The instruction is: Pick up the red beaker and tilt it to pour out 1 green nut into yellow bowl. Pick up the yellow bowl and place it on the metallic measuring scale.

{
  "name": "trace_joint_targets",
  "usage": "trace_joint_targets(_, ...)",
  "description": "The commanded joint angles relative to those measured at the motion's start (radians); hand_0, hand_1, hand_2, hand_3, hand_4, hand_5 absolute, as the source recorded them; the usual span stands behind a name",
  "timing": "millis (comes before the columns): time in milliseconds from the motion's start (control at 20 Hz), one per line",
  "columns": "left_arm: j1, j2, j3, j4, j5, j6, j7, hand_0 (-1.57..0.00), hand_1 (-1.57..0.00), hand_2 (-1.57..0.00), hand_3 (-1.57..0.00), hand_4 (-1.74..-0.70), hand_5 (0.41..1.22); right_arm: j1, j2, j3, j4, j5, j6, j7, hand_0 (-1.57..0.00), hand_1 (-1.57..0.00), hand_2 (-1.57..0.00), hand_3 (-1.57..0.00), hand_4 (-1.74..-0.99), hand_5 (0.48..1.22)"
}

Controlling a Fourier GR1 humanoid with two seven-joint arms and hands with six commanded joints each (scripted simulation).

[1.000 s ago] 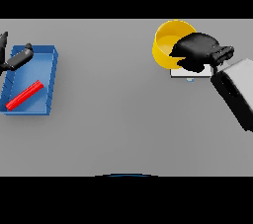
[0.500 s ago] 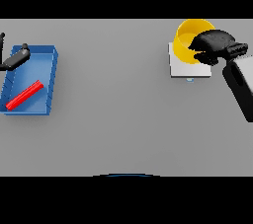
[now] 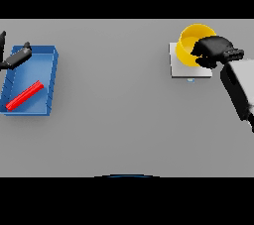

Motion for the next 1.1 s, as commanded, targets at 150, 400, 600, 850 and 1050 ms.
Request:
trace_joint_targets(150, -0.002, -0.007, -0.006, -0.002, -0.003, 0.004, 0.006, 0.00, 0.00, 0.00, 0.00, -0.81, 0.734, -0.015, 0.011, -0.004, 0.043, 0.000, -0.002, -0.038, -1.53, -1.40, -1.57, -1.32, -1.725, 1.221)
trace_joint_targets(400, -0.004, -0.012, -0.001, 0.014, 0.003, -0.002, 0.007, 0.00, 0.00, 0.00, 0.00, -0.81, 0.744, -0.033, 0.025, -0.031, 0.093, -0.019, 0.030, -0.018, -0.98, -0.87, -0.95, -0.76, -1.504, 0.983)
trace_joint_targets(600, -0.025, -0.029, -0.013, 0.039, -0.014, -0.010, 0.001, 0.00, 0.00, 0.00, 0.00, -0.81, 0.738, -0.044, 0.030, -0.029, 0.112, -0.015, 0.034, -0.028, -0.40, -0.35, -0.52, -0.60, -1.410, 0.821)
trace_joint_targets(850, -0.015, -0.029, -0.008, 0.042, -0.011, -0.001, -0.009, 0.00, 0.00, 0.00, 0.00, -0.81, 0.736, -0.063, 0.027, -0.009, 0.143, 0.003, 0.044, -0.081, -0.13, -0.12, -0.24, -0.44, -1.346, 0.746)
trace_joint_targets(1050, -0.018, -0.028, 0.000, 0.037, -0.002, -0.001, -0.011, 0.00, 0.00, 0.00, 0.00, -0.82, 0.734, -0.067, 0.044, 0.006, 0.171, 0.021, 0.038, -0.068, -0.05, -0.05, -0.12, -0.35, -1.308, 0.733)
